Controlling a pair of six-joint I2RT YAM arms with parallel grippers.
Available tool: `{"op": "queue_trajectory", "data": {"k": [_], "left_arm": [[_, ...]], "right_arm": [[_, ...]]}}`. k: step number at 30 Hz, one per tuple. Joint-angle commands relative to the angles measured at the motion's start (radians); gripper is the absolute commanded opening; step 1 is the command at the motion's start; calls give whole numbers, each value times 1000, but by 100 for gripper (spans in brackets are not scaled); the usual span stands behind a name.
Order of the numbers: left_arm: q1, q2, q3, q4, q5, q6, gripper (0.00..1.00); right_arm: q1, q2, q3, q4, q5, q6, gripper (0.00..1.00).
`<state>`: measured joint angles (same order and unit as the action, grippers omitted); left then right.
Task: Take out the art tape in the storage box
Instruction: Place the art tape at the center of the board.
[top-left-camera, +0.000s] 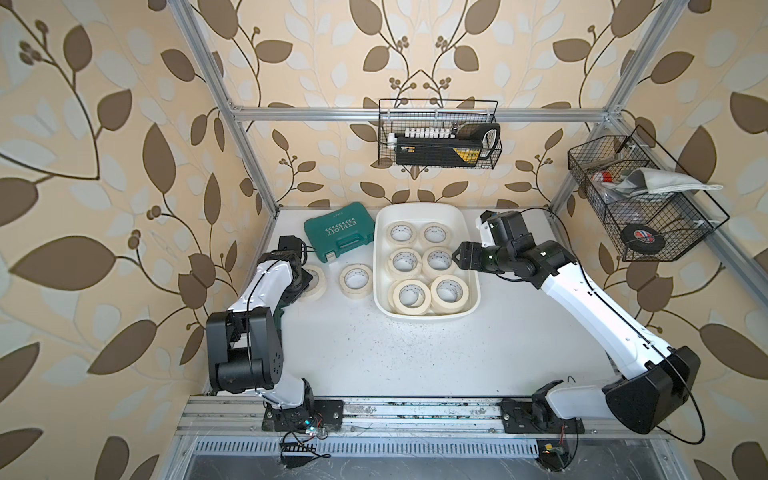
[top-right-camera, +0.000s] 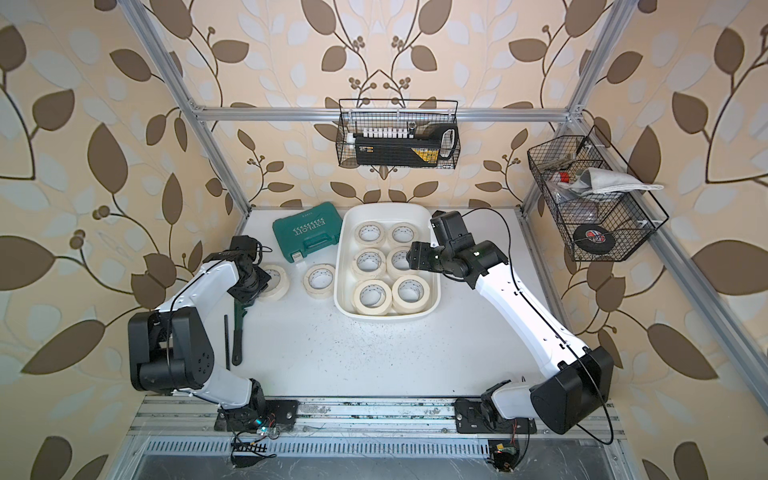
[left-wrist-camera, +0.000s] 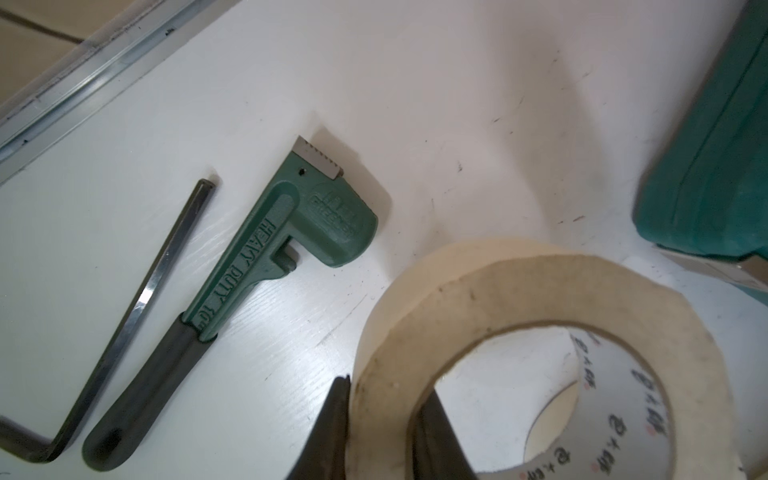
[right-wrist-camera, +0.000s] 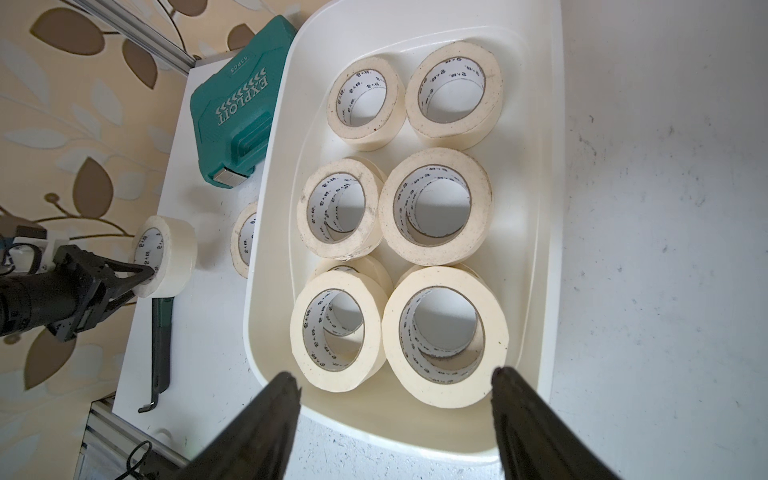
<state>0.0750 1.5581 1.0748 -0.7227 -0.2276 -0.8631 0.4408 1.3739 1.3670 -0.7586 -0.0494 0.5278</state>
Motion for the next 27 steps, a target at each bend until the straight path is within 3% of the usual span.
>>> {"op": "queue_trajectory", "data": {"k": [1, 5, 19, 27], "left_arm": [[2, 27, 6, 58, -8, 7, 0], [2, 93, 35, 100, 45, 69, 0], [1, 233, 120, 87, -9, 121, 8], [2, 280, 154, 80, -2, 142, 26]], "right_arm": [[-7, 0, -22, -2, -9, 3, 74], [-8, 8, -21, -2, -13, 1, 74], [-20, 20, -29, -14, -11, -12, 74], [-26, 27, -29, -19, -12, -14, 75]]}}
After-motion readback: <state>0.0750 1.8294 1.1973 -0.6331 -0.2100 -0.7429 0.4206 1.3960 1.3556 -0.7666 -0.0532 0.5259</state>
